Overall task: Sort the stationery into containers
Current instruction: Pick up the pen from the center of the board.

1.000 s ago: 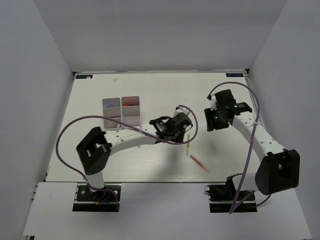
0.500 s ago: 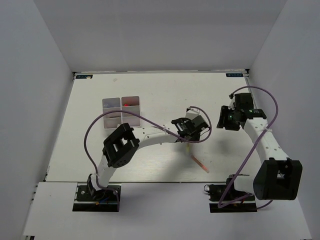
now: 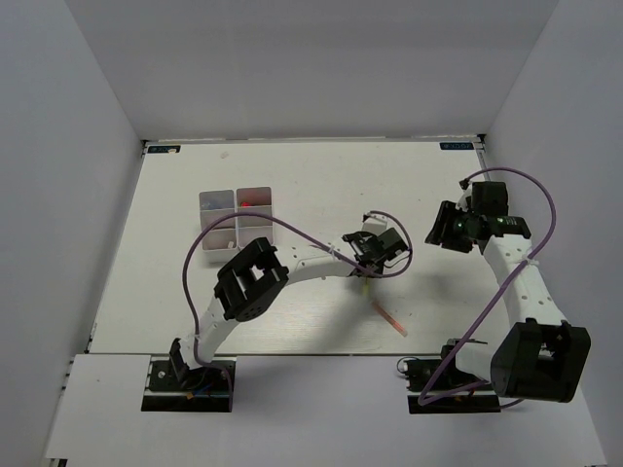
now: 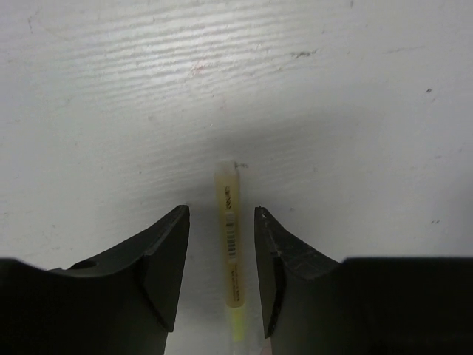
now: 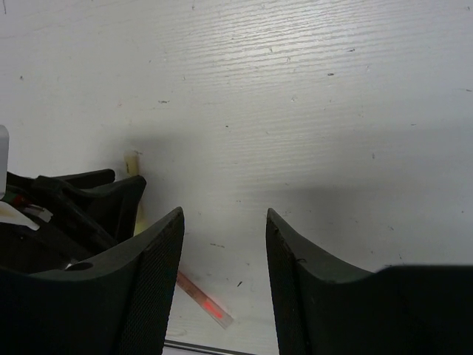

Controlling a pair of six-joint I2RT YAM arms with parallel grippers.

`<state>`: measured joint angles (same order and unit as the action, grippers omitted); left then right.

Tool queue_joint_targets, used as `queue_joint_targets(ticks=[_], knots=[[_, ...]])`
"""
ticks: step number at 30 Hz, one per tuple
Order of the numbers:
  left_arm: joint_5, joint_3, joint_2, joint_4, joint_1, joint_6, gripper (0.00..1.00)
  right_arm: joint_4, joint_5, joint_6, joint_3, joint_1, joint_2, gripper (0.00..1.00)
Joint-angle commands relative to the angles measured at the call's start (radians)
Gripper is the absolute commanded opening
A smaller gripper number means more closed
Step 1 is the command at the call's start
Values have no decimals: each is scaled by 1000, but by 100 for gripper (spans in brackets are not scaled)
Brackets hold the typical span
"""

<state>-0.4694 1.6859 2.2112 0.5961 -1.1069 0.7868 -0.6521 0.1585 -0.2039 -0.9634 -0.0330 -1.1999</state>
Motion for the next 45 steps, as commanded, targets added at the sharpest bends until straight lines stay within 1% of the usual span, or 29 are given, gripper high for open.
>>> queue_joint_targets(ticks=[1, 3, 7, 13, 20, 22, 23, 25, 26, 28, 32, 33, 34, 36, 37, 38, 40, 41, 42, 43, 45], knots=[[-8, 104, 34, 77, 10, 17, 51, 20, 29, -15, 3, -11, 13, 52], [-3, 150, 67, 137, 10, 31, 47, 16, 29, -14, 3, -16, 14, 52], [-8, 150, 85, 197, 5, 42, 43, 17, 39, -22, 0, -25, 20, 52], [-34, 106, 70, 307, 1, 46, 43, 16, 55, -29, 3, -41, 23, 52], [-48, 95, 85, 390, -2, 42, 44, 22, 70, -34, 6, -59, 31, 52], [-46, 78, 88, 413, -7, 51, 41, 22, 78, -40, 9, -67, 33, 52], [-44, 61, 78, 415, -5, 55, 35, 20, 79, -37, 8, -68, 33, 52], [-41, 31, 65, 403, -5, 65, 26, 19, 82, -40, 11, -70, 34, 52], [-37, 8, 62, 395, -2, 68, 19, 20, 82, -38, 11, -71, 31, 52], [-26, 0, 56, 390, 1, 74, 14, 20, 84, -43, 11, -73, 31, 52], [15, -25, 54, 366, 4, 97, 6, 23, 87, -42, 12, -82, 33, 52], [23, -41, 47, 354, 2, 97, 1, 25, 87, -43, 14, -82, 33, 52], [31, -60, 39, 331, 11, 100, 1, 26, 88, -43, 14, -85, 34, 52], [44, -87, 16, 303, 12, 95, 1, 20, 95, -40, 18, -88, 37, 52], [48, -122, -14, 286, 19, 97, 1, 28, 93, -45, 18, -91, 36, 52], [48, -123, -54, 281, 22, 94, 1, 28, 93, -43, 18, -91, 37, 52], [60, -187, -108, 226, 22, 69, 1, 28, 101, -43, 18, -96, 39, 52], [52, -216, -195, 190, 25, 51, 1, 29, 107, -42, 18, -94, 39, 52], [42, -229, -226, 179, 25, 37, 1, 28, 108, -40, 18, -94, 36, 52], [17, -259, -319, 174, 30, 28, 1, 28, 116, -40, 18, -96, 37, 53], [-8, -313, -382, 125, 42, -27, 1, 28, 116, -38, 22, -94, 37, 53]])
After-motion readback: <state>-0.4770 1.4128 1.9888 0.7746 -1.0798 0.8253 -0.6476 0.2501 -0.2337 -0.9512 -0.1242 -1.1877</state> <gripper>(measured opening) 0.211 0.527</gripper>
